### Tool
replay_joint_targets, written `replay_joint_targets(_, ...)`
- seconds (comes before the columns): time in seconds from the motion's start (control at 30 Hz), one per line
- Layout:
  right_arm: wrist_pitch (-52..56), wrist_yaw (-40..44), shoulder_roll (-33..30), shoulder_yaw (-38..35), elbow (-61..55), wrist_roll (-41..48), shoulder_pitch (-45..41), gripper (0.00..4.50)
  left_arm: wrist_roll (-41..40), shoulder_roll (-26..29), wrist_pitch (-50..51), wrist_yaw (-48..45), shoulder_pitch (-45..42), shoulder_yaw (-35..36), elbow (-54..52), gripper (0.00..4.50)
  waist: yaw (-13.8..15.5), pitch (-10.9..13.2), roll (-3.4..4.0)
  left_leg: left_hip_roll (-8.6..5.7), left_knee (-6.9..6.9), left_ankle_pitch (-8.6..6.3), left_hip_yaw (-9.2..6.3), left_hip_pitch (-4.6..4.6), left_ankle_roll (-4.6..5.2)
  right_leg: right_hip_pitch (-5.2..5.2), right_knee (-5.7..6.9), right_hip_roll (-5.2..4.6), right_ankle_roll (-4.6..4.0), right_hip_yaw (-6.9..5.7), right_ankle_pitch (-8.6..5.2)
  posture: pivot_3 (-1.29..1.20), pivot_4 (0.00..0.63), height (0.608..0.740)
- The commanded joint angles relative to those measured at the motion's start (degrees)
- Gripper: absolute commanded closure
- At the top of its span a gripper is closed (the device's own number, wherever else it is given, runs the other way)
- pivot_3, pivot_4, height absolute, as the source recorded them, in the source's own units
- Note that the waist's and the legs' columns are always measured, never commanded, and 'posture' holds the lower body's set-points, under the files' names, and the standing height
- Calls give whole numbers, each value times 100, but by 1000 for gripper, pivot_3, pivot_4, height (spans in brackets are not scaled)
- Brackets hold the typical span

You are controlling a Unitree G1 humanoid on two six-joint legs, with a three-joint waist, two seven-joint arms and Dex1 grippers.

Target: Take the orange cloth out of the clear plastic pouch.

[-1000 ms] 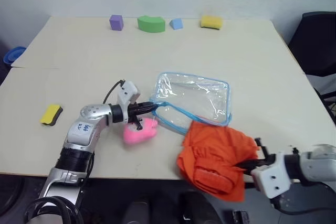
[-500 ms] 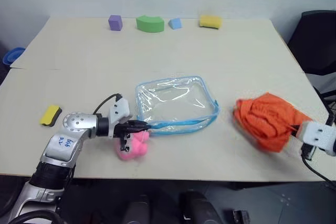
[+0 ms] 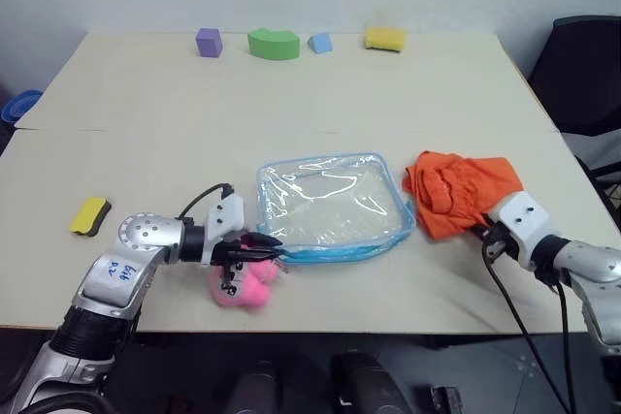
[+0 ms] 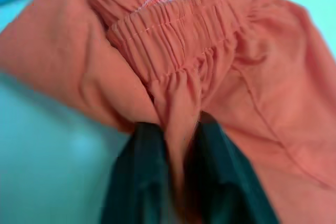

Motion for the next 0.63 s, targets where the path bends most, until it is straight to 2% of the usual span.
replay_joint_targets(0.03, 621, 519, -412, -768, -613, 703, 224, 2394, -707, 120, 643, 118, 81, 660, -461, 2613, 0, 1, 1, 0, 0, 0, -1, 0, 0, 0, 0, 0, 0, 0, 0, 0, 150, 740)
replay_joint_targets(0.23, 1460, 1480, -969, -1940, -738, 1772, 625, 300, -1685, 228, 1657, 769, 59, 1998, -667, 755, -3, 2, -1, 1, 2, 0, -4, 2, 1, 2, 0, 2, 0, -3, 0, 0, 150, 740)
replay_joint_targets(0.27, 1493, 1682, -1109, -2125, -606, 1812, 738, 43, -1810, 388, 1771, 693, 109, 2234, -632, 746, -5, 2, -1, 1, 2, 0, -3, 2, 1, 3, -1, 1, 0, -3, 0, 0, 150, 740)
replay_joint_targets(0.33, 1502, 1991, -1291, -2368, -421, 1871, 917, 43, -1970, 632, 1905, 581, 197, 2510, -577, 746, -4, 2, -1, 1, 0, -1, -3, 3, 1, 3, -5, 1, 0, -3, 0, 0, 150, 740)
replay_joint_targets(0.5, 1375, 3383, -1912, -3147, 383, 1818, 1812, 43, -1333, 1999, 1056, -659, 1034, 3076, 307, 746, -10, 3, 0, 0, -27, -1, -1, 12, 1, 7, -30, 0, -1, -2, -1, 0, 150, 740)
replay_joint_targets(0.63, 1280, 3641, -2089, -3275, 839, 1811, 1788, 43, -1049, 2368, 403, -981, 1061, 3145, 952, 746, -11, 4, 2, -1, -39, 2, 1, 22, 6, 17, -40, -7, -3, -2, -1, 0, 150, 740)
